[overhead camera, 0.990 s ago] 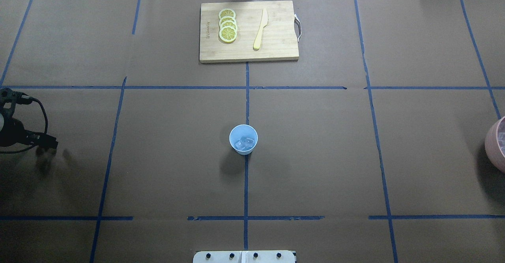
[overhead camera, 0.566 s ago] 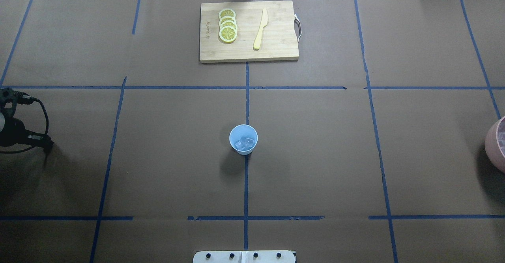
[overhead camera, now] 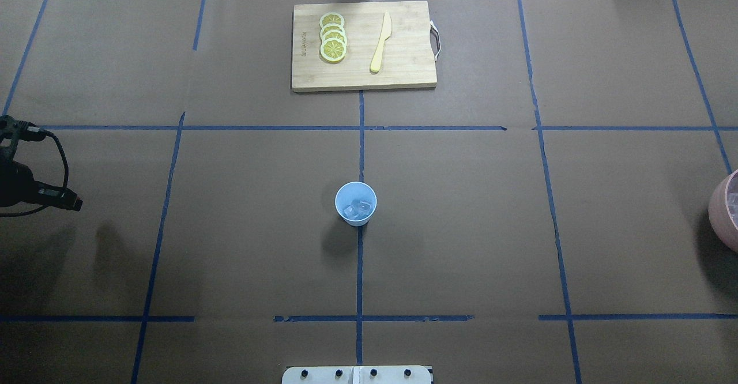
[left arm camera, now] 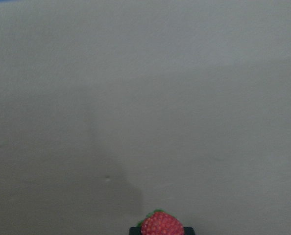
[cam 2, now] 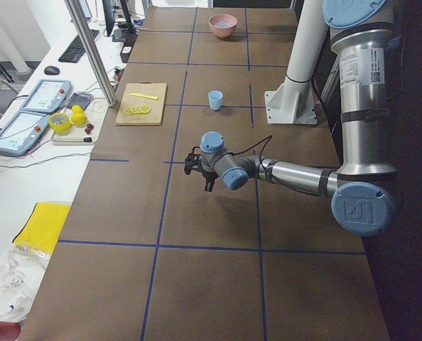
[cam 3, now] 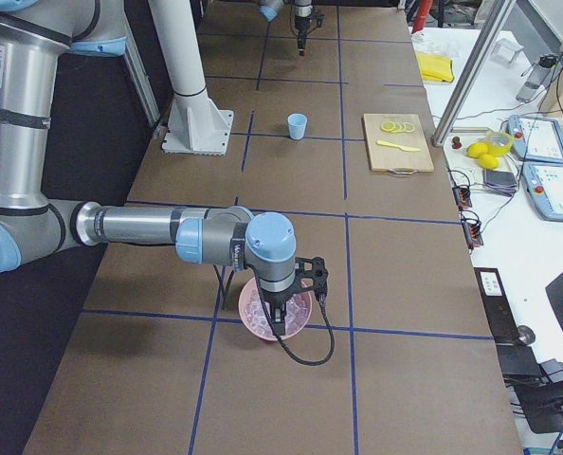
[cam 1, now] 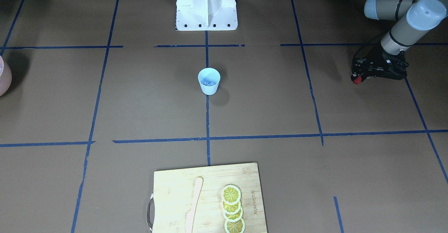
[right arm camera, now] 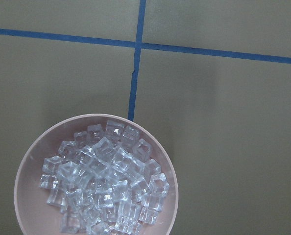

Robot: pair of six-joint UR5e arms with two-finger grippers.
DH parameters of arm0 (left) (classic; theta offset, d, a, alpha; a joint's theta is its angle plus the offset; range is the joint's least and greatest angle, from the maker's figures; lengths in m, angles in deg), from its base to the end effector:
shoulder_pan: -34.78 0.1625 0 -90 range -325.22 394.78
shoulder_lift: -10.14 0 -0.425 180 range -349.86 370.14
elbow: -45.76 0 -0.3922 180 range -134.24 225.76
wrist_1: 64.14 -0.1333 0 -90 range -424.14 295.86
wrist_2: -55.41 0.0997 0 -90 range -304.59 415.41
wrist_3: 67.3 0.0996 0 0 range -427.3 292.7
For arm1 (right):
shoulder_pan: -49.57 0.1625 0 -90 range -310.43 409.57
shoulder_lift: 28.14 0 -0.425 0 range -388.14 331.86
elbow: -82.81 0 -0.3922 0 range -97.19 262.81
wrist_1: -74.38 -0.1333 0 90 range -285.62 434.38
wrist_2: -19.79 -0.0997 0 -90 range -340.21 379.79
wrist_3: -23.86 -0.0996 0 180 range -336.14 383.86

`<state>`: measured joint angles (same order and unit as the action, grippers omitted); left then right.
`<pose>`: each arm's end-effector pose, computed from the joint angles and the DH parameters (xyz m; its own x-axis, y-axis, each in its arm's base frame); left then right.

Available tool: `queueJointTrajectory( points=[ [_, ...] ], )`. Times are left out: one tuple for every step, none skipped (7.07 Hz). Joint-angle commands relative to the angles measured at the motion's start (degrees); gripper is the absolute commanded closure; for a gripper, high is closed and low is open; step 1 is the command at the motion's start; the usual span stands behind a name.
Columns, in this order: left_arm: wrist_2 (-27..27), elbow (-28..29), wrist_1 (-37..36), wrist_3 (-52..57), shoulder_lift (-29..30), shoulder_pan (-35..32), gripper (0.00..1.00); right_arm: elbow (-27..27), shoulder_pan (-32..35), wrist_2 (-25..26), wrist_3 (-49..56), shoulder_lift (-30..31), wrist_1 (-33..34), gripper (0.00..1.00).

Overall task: Put ice and strawberries in cup
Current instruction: 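Close the left gripper on the red strawberry and lift it, then carry the strawberry with the left gripper over the blue cup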

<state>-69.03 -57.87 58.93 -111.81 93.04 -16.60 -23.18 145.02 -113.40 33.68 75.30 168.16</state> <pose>0.2309 -0.4124 0.5394 0.6362 0.1459 -0.7576 -0.0490 0.9876 0.1491 0.1020 -0.3832 0.6332 0.7300 -0.0871 0.6779 0.0300 0.9950 0.0956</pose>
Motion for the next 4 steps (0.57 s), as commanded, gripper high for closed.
queueJointTrajectory(
  points=[
    [-0.28,-6.90,-10.08,0.21,2.60,-0.65,1.00,0.00,0.00,0.03,-0.07,0.00,0.00,0.00],
    [-0.19,-9.28,-18.22,0.21,7.41,-0.65,1.00,0.00,0.00,0.12,-0.07,0.00,0.00,0.00],
    [0.16,-10.87,-26.13,0.03,12.33,-0.65,1.00,-0.09,0.00,-0.05,-0.07,0.35,0.00,0.00],
    [0.25,-11.24,-29.43,-1.19,15.86,-0.57,1.00,-0.27,0.00,-0.05,-0.15,0.53,0.00,0.00]
  ],
)
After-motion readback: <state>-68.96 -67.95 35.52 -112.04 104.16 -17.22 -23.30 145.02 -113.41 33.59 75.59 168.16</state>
